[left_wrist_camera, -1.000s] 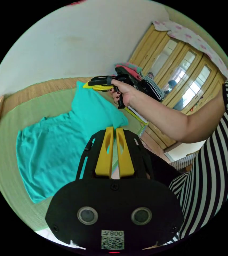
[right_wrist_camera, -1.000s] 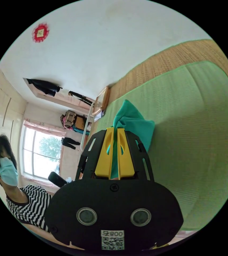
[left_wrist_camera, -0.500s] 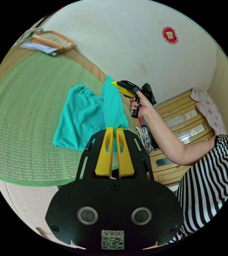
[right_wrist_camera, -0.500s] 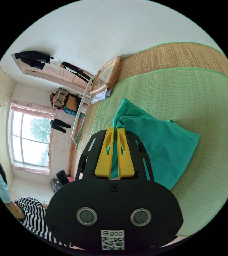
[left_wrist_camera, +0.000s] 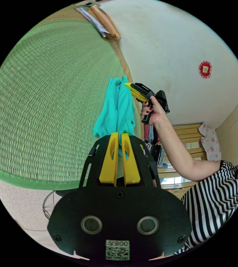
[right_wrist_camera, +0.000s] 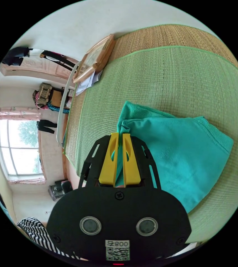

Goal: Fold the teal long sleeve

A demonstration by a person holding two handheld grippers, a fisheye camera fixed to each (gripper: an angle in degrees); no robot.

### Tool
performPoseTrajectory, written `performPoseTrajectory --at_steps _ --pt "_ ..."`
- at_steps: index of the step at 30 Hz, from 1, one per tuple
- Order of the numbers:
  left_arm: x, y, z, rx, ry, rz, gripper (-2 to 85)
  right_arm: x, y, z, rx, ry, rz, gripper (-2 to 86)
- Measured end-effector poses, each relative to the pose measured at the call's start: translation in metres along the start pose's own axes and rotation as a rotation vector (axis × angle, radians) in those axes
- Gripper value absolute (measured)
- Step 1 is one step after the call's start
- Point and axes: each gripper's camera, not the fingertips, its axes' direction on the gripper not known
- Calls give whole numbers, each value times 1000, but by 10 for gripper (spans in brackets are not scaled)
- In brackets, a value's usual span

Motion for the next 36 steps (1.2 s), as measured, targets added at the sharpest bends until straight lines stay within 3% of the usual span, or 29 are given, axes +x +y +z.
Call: performPoseTrajectory --at_steps 11,22,26,31,36 --pt "14 -5 -52 9 33 -44 19 60 -11 104 -49 71 -25 40" --pt "40 17 -95 67 -21 -58 8 94 1 146 -61 100 -156 60" --pt "68 29 -109 94 -71 26 3 102 16 135 -8 39 -230 41" --pt "96 24 -91 45 -67 159 2 125 22 139 18 105 -235 23" --pt "100 22 -50 -58 -311 192 1 144 18 190 -89 256 -245 8"
